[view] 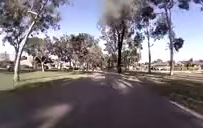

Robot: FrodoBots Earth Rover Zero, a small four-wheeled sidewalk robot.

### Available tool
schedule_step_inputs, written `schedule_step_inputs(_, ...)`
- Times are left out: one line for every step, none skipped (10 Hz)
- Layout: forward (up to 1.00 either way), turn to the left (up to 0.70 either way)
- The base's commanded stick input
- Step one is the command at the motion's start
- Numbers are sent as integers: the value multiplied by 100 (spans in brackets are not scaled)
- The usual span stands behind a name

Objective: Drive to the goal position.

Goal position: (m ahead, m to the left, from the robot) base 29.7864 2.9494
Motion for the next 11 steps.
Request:
schedule_step_inputs(100, 0)
schedule_step_inputs(100, 0)
schedule_step_inputs(100, 0)
schedule_step_inputs(100, 0)
schedule_step_inputs(100, 0)
schedule_step_inputs(100, 0)
schedule_step_inputs(100, 0)
schedule_step_inputs(100, 0)
schedule_step_inputs(100, 0)
schedule_step_inputs(100, 0)
schedule_step_inputs(100, 0)
